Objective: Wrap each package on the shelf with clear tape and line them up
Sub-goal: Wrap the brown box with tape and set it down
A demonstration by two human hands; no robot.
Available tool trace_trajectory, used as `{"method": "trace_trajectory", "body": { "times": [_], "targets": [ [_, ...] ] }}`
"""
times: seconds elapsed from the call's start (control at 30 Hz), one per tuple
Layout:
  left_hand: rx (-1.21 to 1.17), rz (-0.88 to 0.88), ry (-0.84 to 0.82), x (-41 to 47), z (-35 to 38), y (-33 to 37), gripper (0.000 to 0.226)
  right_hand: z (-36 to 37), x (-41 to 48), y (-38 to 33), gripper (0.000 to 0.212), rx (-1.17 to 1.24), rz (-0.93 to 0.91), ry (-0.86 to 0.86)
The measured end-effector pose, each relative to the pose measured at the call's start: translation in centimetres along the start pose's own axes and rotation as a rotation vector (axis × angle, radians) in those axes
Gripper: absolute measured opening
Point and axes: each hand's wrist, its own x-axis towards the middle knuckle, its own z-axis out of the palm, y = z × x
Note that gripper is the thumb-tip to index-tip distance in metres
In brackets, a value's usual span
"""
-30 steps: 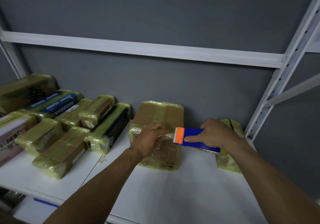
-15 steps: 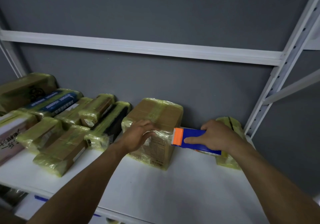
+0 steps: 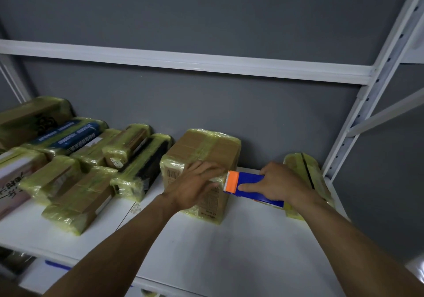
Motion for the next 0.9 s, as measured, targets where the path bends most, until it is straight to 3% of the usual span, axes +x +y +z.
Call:
{"method": "trace_trajectory", "body": {
  "times": [0.17,0.37,0.57,0.67,0.8,0.9],
  "targets": [
    [-0.066,0.032,0.085,0.5,1.1,-0.6,0.037,0.2,-0.3,-0.1,0.068,-0.001,0.000,-0.012],
    [-0.092,0.024,0.088,0.0,1.0,-2.1,0.033,-0.4,-1.7,1.2,0.064,0.086,-0.031,0.010],
    [-0.097,-0.022,0.085,-0.6,0.2,-3.1,0.031,-0.8,-2.7,5.0,0.070,0.053,0.054,-0.004],
    [-0.084,-0.105,0.131,-0.4,0.7,-2.3,0.023,0.1,-2.2,5.3,0.069,0.039,0.066,0.000],
    [-0.051,-0.315,0.253,0.1,2.0,-0.5,0.039,1.7,-0.9,5.0,0.072,-0.029,0.069,0.018],
    [-0.061,-0.395,0.338,0.1,2.6,0.0,0.036,3.1,0.6,4.1,0.073,-0.071,0.074,0.005]
  ]
}}
